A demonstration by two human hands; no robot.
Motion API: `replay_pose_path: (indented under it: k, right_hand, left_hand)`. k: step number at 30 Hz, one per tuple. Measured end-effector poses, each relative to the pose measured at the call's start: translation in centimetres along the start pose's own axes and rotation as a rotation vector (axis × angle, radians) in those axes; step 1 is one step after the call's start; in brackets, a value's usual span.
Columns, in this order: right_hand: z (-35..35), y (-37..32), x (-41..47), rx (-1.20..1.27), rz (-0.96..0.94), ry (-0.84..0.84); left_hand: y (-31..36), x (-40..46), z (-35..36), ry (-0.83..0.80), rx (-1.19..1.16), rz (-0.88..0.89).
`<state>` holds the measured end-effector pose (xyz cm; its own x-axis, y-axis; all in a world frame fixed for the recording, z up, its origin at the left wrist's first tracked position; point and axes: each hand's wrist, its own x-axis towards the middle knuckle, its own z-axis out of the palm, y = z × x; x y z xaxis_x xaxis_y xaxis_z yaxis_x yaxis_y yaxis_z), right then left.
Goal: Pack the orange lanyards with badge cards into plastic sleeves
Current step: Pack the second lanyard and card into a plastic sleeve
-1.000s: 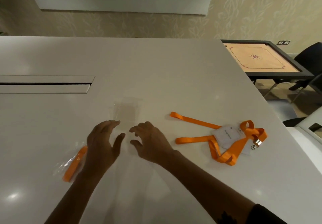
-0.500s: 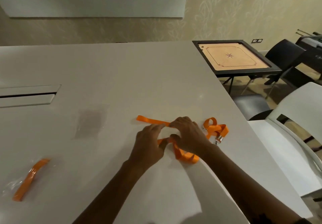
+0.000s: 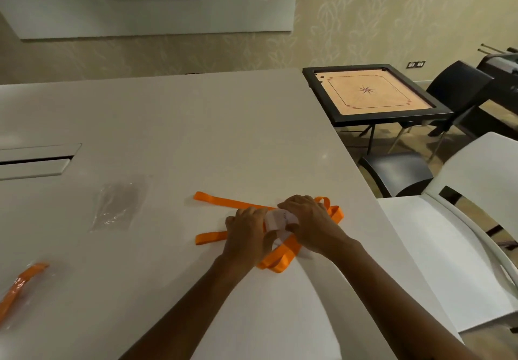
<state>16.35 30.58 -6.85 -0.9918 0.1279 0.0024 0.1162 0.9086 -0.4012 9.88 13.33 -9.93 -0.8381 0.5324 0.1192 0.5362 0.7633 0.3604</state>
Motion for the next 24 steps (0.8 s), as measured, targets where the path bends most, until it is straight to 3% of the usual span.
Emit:
replay_pose_path:
  k: [14,24]
  right_hand:
    - [-1.1,0.8,-0.1,0.151,-0.007,0.074]
    - [-4.0,-2.4,0.2,0.642,0.241,0.211]
  left_hand:
    - [0.8,-0.1,-0.9,-0.021,-0.354,-0.129]
    - [-0.1,-0.3,-3.9,0.019,-0.836,-0.304]
